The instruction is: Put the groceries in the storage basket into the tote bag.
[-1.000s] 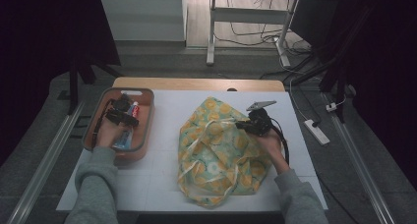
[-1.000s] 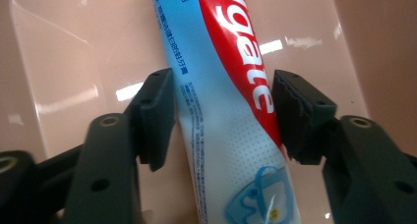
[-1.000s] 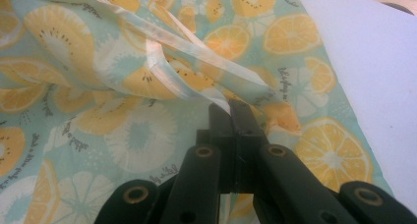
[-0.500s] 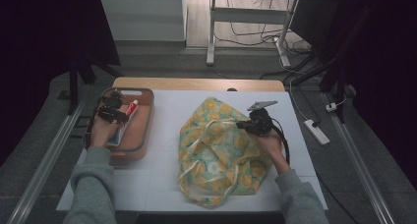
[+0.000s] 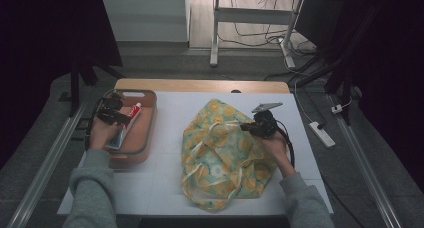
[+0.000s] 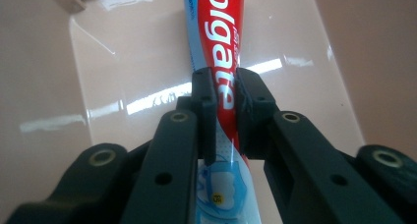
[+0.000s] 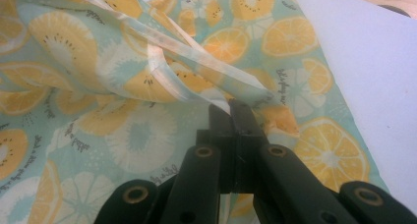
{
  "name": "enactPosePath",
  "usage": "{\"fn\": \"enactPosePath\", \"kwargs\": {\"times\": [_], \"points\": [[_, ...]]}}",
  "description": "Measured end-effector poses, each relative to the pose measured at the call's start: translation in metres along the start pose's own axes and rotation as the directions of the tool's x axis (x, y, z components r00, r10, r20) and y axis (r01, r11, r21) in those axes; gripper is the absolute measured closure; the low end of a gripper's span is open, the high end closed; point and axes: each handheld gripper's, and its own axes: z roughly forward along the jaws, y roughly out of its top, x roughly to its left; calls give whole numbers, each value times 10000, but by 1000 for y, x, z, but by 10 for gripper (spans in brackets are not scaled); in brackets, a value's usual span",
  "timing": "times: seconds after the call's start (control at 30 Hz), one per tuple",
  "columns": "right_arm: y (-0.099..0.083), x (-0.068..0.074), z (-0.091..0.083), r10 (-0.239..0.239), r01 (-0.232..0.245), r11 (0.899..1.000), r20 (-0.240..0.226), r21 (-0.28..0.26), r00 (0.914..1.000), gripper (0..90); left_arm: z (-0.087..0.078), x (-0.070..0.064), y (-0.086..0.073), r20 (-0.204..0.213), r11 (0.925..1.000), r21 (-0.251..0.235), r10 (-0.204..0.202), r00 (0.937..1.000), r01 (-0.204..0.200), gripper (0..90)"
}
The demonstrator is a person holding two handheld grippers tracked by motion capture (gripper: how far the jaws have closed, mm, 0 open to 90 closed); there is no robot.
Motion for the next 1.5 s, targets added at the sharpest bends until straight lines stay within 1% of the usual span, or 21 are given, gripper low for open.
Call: {"fn": "enactPosePath", "kwargs": {"times": [0.1, 0.2, 0.3, 0.37, 0.4, 0.47, 0.53, 0.57, 0.67, 0.7, 0.73, 0.8, 0.83, 0.9, 1.03, 1.17, 1.27, 1.33, 1.4, 1.47, 1.5], "points": [[0, 0, 1, -29, 29, 10000, -5, 36, 10000, 892, 6, 0, 1, 150, 9999, 155, 60, 9999, -63, 736], [0, 0, 1, -26, 27, 10000, -7, 53, 10000, 891, 14, -3, 3, 155, 9991, 357, 215, 9996, -220, 639], [0, 0, 1, -19, 19, 10000, -3, 53, 10000, 891, 18, -6, 6, -109, 9979, 551, 341, 9994, -334, 596], [0, 0, 2, -39, 39, 10000, 3, 72, 10000, 892, 23, -9, 7, -373, 9963, 730, 475, 9982, -447, 530], [-1, 0, 2, -43, 43, 10000, 3, 86, 10000, 891, 23, -10, 8, -497, 9957, 784, 540, 9973, -500, 516], [-1, 0, 3, -34, 34, 9999, 9, 115, 10000, 892, 25, -11, 9, -607, 9950, 834, 597, 9964, -545, 518], [-1, 0, 3, -32, 32, 9999, 12, 129, 10000, 892, 29, -12, 9, -757, 9932, 1015, 642, 9951, -564, 485], [-1, 0, 4, -31, 31, 9999, 15, 134, 10000, 891, 30, -12, 9, -722, 9938, 951, 648, 9953, -578, 473], [-1, 0, 4, -29, 28, 9999, 30, 149, 10000, 892, 30, -11, 9, -785, 9935, 970, 666, 9947, -589, 482], [-1, 0, 4, -24, 24, 9999, 37, 158, 10000, 891, 29, -11, 9, -840, 9935, 987, 646, 9944, -562, 506], [-1, 0, 4, -29, 28, 9999, 51, 160, 10000, 892, 28, -10, 9, -901, 9935, 997, 644, 9938, -553, 543], [-2, 0, 4, -28, 27, 9998, 53, 177, 10000, 891, 21, -9, 10, -1095, 9955, 756, 651, 9919, -569, 671], [-2, 0, 4, -39, 38, 9998, 62, 184, 10000, 891, 19, -8, 10, -1210, 9950, 807, 677, 9903, -581, 708], [-2, 0, 5, -35, 34, 9998, 60, 177, 10000, 892, 19, -6, 9, -1142, 9955, 768, 648, 9913, -562, 726], [-2, 0, 4, 0, -2, 9999, 63, 169, 10000, 892, 15, 0, 7, -997, 9984, 444, 406, 9942, -363, 754], [-2, 0, 4, 8, -8, 9999, 58, 153, 10000, 891, 9, 7, 5, -642, 9998, 87, 185, 9978, -179, 763], [-2, -1, 4, 17, -18, 9999, 57, 155, 10000, 891, -2, 7, 5, -278, 9990, -430, 110, 9996, -122, 765], [-1, 0, 4, -2, 1, 9999, 47, 134, 10000, 891, -17, 3, 7, 147, 9944, -1021, 270, 9995, -253, 765], [-1, 0, 3, -23, 23, 9999, 48, 112, 10000, 891, -33, -4, 8, 570, 9865, -1582, 515, 9970, -419, 765], [-1, 0, 3, -32, 32, 10000, 38, 92, 10000, 891, -49, -16, 10, 912, 9731, -2201, 900, 9918, -681, 764], [0, 1, 4, -52, 52, 9999, 44, 90, 10000, 891, -57, -22, 10, 1143, 9659, -2458, 1129, 9870, -820, 764]]}}
